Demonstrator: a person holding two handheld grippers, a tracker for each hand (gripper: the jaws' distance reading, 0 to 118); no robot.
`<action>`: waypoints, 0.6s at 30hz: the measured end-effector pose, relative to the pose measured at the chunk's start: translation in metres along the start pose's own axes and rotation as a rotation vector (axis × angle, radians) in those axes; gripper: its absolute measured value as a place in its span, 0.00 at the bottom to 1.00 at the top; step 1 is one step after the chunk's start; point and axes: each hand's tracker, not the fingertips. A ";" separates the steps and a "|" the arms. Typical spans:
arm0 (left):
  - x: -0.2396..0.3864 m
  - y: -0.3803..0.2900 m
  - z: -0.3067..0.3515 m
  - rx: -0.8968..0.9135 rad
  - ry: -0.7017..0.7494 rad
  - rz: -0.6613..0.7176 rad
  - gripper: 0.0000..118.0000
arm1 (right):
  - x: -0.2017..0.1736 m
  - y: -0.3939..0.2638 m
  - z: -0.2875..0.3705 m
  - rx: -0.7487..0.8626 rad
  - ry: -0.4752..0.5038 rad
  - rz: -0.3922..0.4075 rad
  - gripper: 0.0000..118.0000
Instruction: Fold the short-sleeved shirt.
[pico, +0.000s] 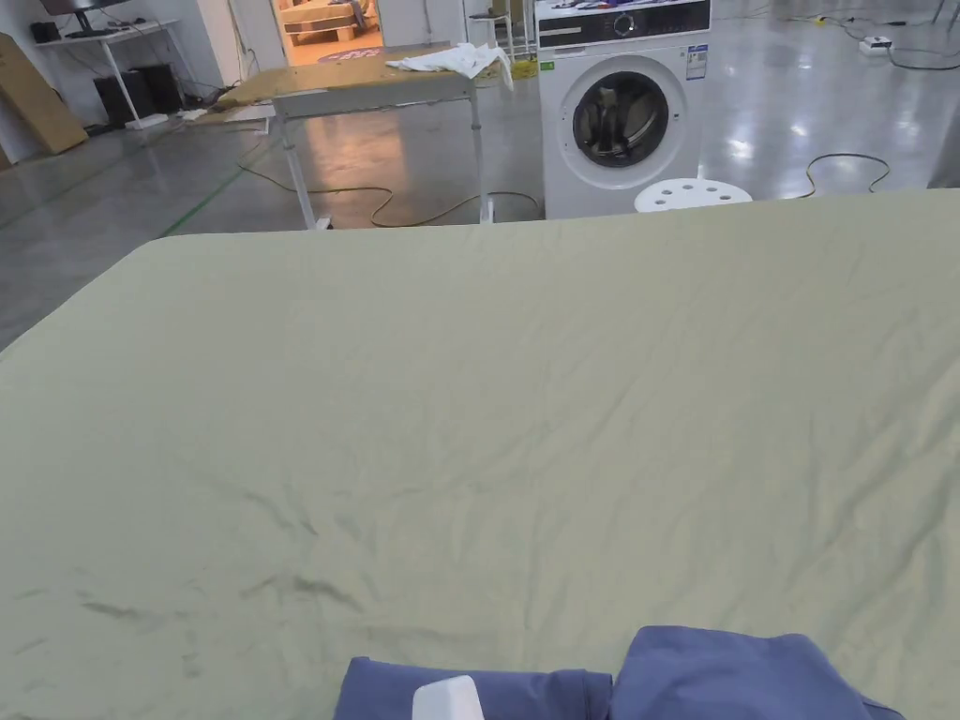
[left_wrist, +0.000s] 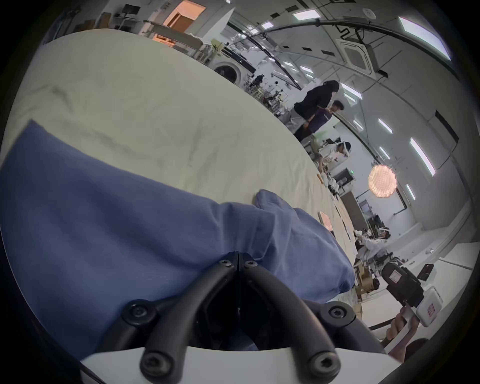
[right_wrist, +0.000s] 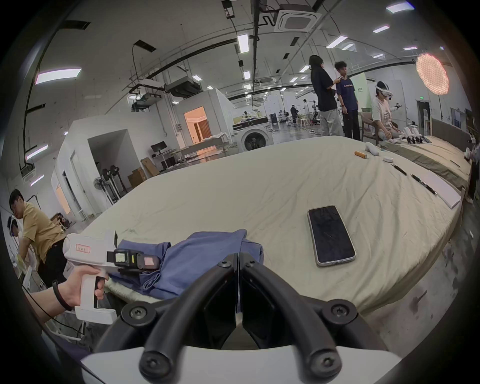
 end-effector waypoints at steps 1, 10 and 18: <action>0.003 0.003 0.002 0.011 -0.010 -0.002 0.01 | 0.000 -0.001 0.001 -0.007 0.000 0.010 0.00; -0.036 0.034 0.086 0.198 0.105 -0.002 0.56 | 0.005 -0.006 0.000 -0.031 -0.013 0.006 0.00; -0.118 0.029 0.145 0.276 0.147 0.338 0.61 | 0.002 -0.004 -0.008 -0.042 -0.001 -0.012 0.00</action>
